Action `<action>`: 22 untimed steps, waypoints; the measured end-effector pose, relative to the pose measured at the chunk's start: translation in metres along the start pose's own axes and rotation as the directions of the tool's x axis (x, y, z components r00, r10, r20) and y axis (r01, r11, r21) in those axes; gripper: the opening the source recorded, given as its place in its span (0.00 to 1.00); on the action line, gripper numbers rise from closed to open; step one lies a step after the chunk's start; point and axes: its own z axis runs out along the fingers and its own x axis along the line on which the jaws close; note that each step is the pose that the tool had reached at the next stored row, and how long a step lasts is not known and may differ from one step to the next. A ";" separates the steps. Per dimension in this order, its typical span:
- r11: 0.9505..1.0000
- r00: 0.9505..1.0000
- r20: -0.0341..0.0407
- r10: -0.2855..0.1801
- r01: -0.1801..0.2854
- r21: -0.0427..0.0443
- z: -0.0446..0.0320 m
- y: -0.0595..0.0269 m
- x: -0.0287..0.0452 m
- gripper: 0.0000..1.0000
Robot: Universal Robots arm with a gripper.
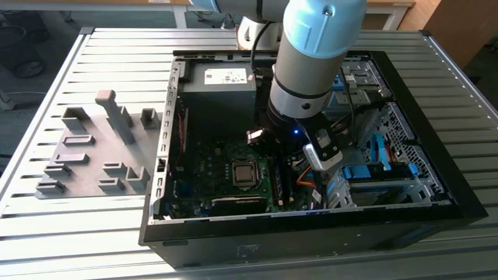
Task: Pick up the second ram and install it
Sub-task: 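Press down the second ram until it locks into place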
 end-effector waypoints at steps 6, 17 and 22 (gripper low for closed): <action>1.000 1.000 0.000 0.000 0.000 0.000 0.0028 -0.0001 -0.0001 0.14; 1.000 1.000 -0.001 0.000 0.000 0.000 0.0068 -0.0002 -0.0002 0.14; 1.000 1.000 -0.001 0.000 0.000 0.000 0.0068 -0.0002 -0.0002 0.15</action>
